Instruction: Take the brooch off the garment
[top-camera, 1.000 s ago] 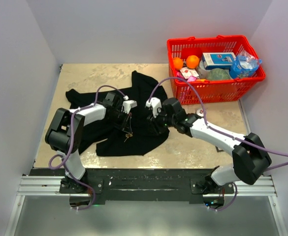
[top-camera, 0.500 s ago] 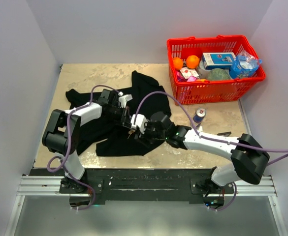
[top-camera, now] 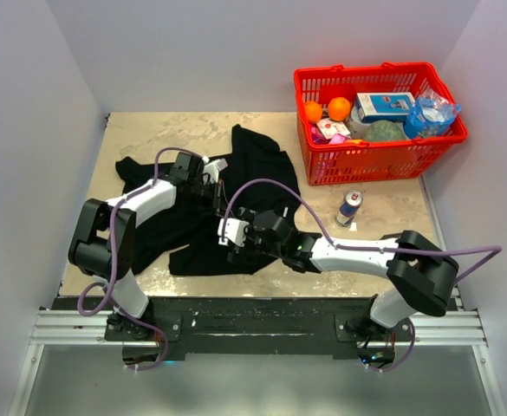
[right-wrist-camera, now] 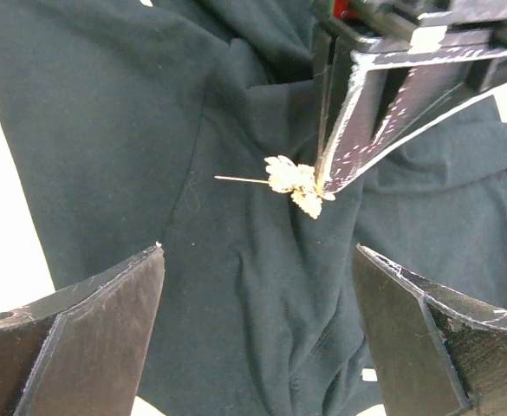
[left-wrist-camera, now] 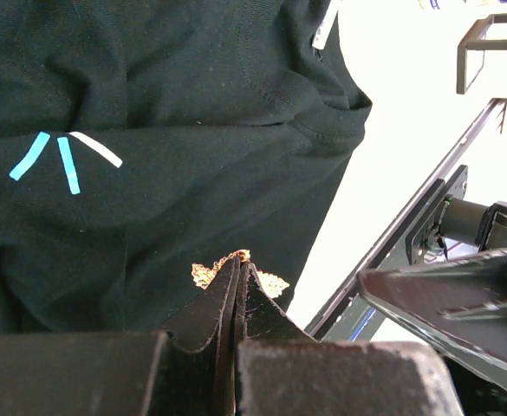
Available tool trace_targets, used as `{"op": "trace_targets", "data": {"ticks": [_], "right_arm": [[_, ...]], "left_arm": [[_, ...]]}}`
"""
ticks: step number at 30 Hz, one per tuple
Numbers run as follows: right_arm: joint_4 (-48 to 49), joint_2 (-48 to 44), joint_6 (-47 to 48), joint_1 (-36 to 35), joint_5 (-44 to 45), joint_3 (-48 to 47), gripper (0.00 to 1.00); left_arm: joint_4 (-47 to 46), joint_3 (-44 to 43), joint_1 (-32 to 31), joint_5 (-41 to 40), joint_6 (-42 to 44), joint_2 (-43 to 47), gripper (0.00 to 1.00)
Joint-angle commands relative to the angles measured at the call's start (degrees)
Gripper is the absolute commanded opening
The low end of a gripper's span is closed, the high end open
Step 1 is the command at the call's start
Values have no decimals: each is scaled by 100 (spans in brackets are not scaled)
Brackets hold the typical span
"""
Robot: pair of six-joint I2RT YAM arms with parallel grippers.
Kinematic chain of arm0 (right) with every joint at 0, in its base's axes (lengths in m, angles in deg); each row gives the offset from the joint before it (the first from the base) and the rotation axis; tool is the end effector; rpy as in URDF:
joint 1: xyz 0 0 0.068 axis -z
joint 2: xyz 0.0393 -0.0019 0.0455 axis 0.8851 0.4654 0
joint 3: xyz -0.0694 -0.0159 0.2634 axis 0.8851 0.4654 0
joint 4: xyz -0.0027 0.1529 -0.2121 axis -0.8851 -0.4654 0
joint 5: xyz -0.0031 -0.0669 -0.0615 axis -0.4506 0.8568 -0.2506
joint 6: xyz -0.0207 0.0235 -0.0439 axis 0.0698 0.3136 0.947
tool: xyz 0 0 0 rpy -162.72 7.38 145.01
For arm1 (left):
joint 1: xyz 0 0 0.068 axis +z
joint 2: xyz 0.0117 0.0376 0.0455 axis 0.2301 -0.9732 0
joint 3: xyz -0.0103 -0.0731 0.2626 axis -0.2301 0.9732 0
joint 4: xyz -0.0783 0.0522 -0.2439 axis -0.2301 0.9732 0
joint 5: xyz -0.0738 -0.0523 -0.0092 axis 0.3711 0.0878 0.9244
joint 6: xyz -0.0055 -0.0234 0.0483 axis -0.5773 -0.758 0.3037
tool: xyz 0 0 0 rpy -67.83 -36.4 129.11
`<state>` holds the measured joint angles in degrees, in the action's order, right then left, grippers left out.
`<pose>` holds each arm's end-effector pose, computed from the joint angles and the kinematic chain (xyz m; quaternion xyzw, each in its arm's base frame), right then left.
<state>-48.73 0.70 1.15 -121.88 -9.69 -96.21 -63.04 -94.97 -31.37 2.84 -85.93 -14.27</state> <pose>0.1658 0.2800 0.2089 -0.5926 0.6235 0.1186 0.4959 0.3177 -0.1277 0.1853 0.0737 0.9064 -0.3950 0.1307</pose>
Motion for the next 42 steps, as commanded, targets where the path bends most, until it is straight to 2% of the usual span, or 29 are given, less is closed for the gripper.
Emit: {"op": "trace_targets", "data": {"ticks": [1, 6, 19, 29, 42], "right_arm": [[465, 106, 96, -6, 209, -262, 91], [877, 317, 69, -6, 630, -333, 95], [948, 827, -133, 2, 806, -842, 94], [834, 967, -291, 134, 868, -1115, 94], [342, 1258, -1213, 565, 807, -1300, 96]], "left_arm": [[38, -194, 22, -24, -188, 307, 0], [109, -132, 22, 37, -214, 360, 0], [74, 0, 14, 134, -276, 448, 0], [56, 61, 14, 73, -240, 483, 0], [65, 210, -74, -278, -214, 641, 0]]}}
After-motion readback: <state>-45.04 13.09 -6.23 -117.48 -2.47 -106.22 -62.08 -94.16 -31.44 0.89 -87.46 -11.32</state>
